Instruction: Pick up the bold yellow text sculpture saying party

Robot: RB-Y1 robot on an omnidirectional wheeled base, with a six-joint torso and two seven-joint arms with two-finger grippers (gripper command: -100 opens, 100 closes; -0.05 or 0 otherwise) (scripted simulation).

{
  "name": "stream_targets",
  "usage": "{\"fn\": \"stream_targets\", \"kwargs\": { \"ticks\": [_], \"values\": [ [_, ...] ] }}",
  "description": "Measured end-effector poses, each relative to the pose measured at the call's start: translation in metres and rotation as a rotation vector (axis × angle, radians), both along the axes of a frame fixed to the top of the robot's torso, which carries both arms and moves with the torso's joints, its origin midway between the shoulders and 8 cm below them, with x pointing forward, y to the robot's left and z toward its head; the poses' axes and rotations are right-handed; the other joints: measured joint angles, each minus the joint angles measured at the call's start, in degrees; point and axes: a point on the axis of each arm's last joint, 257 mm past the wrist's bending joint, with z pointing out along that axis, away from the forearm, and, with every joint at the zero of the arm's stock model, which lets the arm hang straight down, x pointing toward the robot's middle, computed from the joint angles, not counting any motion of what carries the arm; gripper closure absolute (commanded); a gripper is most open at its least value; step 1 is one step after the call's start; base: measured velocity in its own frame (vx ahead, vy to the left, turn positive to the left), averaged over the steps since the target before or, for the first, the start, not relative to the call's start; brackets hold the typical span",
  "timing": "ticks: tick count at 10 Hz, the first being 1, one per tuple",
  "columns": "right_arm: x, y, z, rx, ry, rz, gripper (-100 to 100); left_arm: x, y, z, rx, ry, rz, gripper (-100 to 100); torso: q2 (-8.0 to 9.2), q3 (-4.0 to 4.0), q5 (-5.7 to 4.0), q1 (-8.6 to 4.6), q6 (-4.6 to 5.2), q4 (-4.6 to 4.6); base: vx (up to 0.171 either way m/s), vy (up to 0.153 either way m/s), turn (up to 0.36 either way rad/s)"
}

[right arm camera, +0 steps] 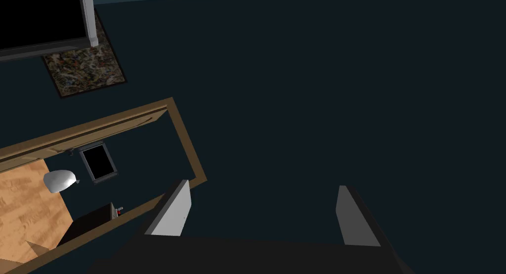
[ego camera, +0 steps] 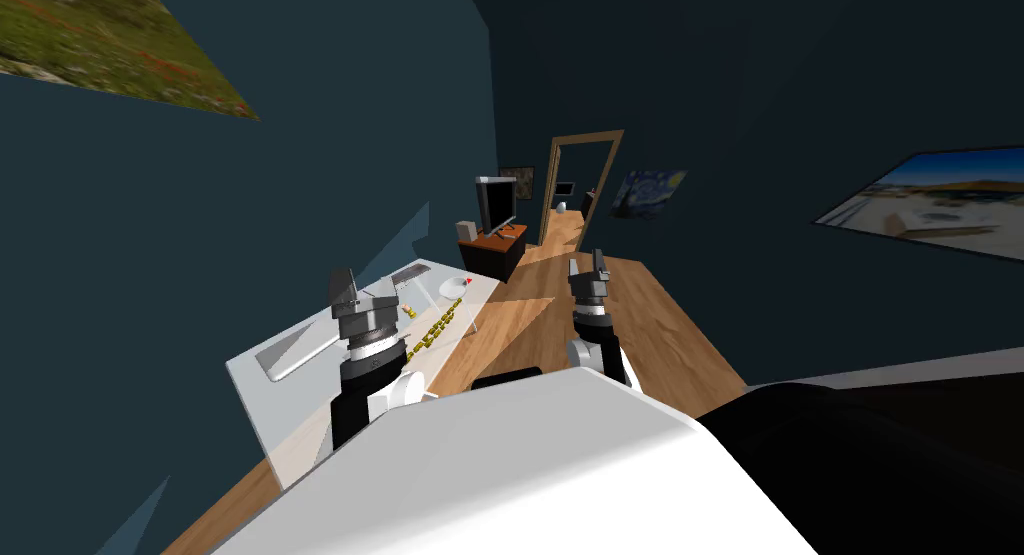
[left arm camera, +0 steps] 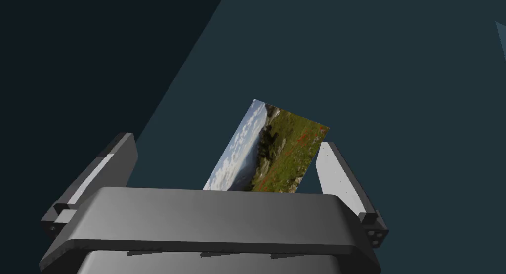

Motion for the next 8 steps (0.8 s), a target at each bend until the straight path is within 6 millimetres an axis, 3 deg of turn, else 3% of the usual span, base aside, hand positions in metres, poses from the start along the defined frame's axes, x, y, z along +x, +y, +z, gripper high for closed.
{"fn": "stream_targets", "kwargs": {
  "ticks": [3,8],
  "values": [
    [0.000,0.000,0.000,0.000,0.000,0.000,0,0.014,0.008,-0.024,0.037,0.060,0.008,-100,-0.18,-0.11,-0.03,-0.17,0.00,-0.04,0.049,-0.048,0.110],
    [0.000,0.000,0.000,0.000,0.000,0.000,0,0.035,0.037,-0.066,0.068,0.171,0.047,-100,-0.23,-0.14,-0.04,-0.16,0.01,-0.06,0.057,-0.049,0.107]
  ]
}}
